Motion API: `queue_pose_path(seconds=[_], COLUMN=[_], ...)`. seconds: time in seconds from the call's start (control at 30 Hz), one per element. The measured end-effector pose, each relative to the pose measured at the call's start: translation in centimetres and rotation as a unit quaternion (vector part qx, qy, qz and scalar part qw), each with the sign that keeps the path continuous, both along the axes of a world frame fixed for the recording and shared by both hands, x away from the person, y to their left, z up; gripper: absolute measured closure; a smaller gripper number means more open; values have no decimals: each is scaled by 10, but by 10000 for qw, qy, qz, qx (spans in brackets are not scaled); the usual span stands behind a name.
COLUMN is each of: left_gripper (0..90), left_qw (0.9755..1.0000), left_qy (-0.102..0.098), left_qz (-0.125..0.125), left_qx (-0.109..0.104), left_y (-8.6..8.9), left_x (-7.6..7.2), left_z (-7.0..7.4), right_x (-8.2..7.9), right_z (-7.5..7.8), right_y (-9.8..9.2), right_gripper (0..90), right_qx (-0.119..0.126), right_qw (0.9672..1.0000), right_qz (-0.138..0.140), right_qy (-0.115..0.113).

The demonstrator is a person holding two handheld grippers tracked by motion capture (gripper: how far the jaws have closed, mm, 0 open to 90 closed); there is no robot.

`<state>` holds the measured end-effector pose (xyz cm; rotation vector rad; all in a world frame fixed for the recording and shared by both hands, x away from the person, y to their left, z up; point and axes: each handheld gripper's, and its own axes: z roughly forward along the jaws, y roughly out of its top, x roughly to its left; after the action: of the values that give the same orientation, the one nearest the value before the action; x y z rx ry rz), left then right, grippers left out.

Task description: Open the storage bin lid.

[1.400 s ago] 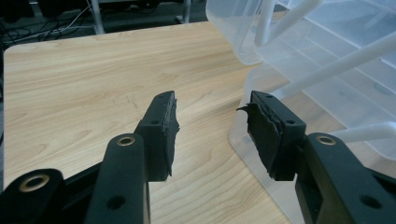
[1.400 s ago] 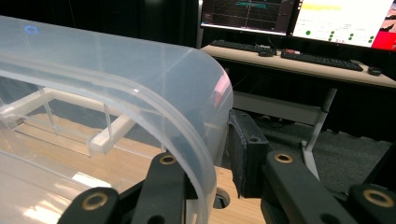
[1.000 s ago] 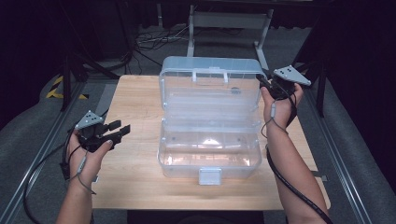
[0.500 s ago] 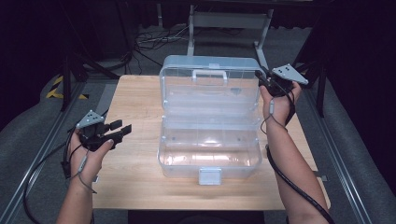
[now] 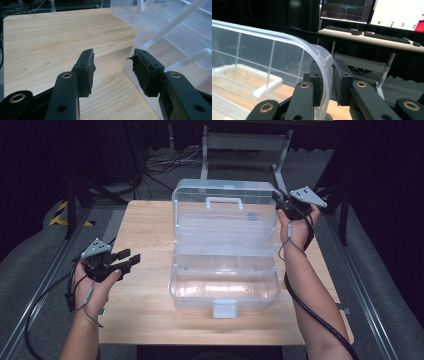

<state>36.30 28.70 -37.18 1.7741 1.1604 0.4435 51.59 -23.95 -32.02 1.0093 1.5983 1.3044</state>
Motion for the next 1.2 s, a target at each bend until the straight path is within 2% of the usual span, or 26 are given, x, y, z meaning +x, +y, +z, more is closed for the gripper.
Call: queue_pose_path(seconds=[0.27,0.7,0.9,1.2], left_gripper=[529,519,519,519], left_qw=[10000,9999,9999,9999], left_qy=[61,109,111,130], left_qz=[44,69,67,89], left_qx=[-6,-21,-47,-60], left_y=[3,5,7,9], left_x=[-2,-1,0,0], left_z=[-2,-5,-5,-7], right_x=[10,26,34,41], right_z=[-3,-7,-9,-14], right_y=[0,-1,-1,-2], right_gripper=[798,814,817,818], right_qx=[-35,-36,-146,-131], right_qw=[10000,9996,9991,9987], right_qz=[10,75,88,145], right_qy=[55,278,392,471])
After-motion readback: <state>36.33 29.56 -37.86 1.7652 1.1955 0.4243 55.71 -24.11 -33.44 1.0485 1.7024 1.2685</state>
